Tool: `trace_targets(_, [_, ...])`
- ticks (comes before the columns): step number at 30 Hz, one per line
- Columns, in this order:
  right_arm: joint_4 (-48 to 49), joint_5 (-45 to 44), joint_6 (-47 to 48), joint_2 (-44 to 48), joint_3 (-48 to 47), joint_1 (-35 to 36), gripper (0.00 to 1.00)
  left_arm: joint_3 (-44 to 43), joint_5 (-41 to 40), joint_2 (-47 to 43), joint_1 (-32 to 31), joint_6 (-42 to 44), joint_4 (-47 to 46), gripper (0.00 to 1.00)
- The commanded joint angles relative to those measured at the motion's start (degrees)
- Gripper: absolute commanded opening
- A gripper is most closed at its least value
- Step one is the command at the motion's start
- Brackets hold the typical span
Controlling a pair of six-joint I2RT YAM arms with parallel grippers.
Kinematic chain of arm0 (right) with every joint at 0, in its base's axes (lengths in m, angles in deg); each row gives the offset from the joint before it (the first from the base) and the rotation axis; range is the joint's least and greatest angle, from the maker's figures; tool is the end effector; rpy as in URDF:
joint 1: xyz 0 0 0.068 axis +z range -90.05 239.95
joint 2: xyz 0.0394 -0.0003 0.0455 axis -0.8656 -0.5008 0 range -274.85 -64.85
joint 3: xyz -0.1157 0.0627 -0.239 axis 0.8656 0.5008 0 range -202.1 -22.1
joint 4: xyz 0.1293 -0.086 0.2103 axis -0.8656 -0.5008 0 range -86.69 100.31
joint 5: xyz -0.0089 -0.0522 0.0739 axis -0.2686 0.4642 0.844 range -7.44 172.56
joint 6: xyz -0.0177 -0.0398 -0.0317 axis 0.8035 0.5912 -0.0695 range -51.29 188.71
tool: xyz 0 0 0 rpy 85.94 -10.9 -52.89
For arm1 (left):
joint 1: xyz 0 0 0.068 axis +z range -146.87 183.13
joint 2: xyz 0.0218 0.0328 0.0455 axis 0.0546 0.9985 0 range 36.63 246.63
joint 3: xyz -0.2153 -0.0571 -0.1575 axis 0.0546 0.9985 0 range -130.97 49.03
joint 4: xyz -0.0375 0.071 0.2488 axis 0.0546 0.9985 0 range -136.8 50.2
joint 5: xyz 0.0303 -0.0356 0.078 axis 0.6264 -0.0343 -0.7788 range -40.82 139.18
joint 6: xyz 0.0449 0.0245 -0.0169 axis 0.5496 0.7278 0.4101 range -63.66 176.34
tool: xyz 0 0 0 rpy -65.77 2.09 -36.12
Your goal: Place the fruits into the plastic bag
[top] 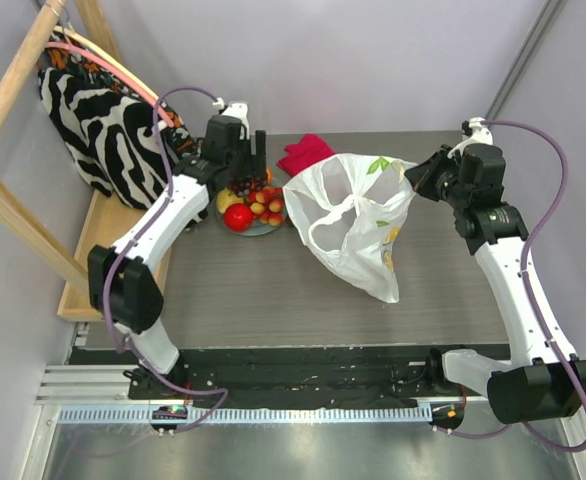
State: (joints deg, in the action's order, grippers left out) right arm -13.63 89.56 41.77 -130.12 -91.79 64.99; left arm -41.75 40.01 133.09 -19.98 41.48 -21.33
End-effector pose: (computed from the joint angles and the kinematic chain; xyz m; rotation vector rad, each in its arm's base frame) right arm 0.2508 0.0267 0.3955 0.2859 1.9186 0.4912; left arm 0.3636 -0.1489 0.3549 0.0566 2.1144 -0.2275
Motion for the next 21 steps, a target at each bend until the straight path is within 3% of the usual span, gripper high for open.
trace_targets(1, [3.2, 1.08, -0.83, 0.33, -0.36, -0.03, 0.01, -6.68, -4.63, 5.65, 0.7, 0.7, -1.21, 0.81])
trace_targets(8, [4.52, 1.7, -2.33, -0.38, 0.69, 0.06, 0.01, -18.1, -4.63, 17.08, 1.14, 2.11, 1.33, 0.68])
trace_targets(15, [5.22, 1.7, -3.12, -1.96, 0.7, 0.06, 0.01, -22.5, -5.87, 23.06, 2.11, 1.67, 1.6, 0.56])
trace_targets(21, [5.31, 2.22, -3.21, -3.54, -0.01, 0.06, 0.01, -24.7, -3.49, 25.87, 2.2, 2.37, 0.81, 0.54])
